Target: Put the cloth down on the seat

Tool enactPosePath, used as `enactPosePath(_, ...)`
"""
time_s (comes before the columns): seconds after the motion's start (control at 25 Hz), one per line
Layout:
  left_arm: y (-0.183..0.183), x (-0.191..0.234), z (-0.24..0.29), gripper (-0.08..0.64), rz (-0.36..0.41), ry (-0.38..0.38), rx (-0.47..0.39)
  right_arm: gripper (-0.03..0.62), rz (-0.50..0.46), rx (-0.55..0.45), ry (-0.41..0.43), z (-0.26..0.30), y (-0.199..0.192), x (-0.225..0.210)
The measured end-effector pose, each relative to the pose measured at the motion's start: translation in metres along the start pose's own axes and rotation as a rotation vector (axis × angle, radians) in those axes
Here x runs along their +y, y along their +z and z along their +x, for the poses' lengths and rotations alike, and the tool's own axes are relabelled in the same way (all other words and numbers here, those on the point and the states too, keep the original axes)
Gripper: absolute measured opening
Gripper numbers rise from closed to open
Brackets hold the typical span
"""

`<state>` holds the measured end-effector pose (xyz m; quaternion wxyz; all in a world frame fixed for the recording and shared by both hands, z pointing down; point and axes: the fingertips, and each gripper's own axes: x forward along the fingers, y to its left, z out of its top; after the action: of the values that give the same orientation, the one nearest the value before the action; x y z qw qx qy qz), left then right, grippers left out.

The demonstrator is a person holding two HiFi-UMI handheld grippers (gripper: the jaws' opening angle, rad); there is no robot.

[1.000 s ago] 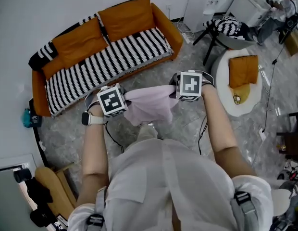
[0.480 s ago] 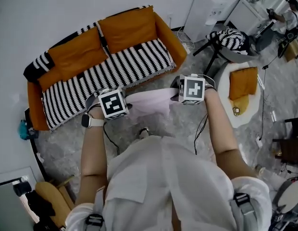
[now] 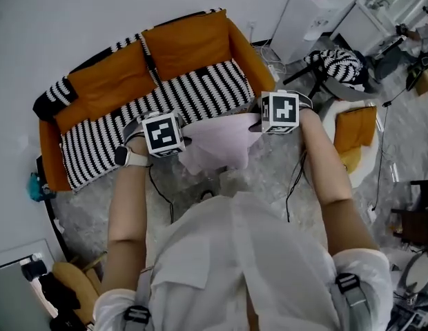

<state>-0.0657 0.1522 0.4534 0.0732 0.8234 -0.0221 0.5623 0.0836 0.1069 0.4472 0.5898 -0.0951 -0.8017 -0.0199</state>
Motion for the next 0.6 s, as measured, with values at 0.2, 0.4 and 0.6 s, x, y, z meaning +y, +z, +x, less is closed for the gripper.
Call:
enactPosePath(0.2, 0.009, 0.051, 0.010, 0.044, -0.043, -0.014, 0.004, 0.106, -0.029, 0.006, 0.034, 0.003, -0.015, -0.055)
enactPosePath(0.4, 0.018, 0.092, 0.036, 0.044, -0.099, -0.008, -0.011, 0.106, -0.080, 0.004, 0.062, 0.016, -0.037, -0.101)
enactPosePath(0.6, 0.023, 0.124, 0.052, 0.044, -0.146, -0.029, -0.026, 0.106, -0.093, 0.015, 0.124, 0.026, -0.051, -0.138)
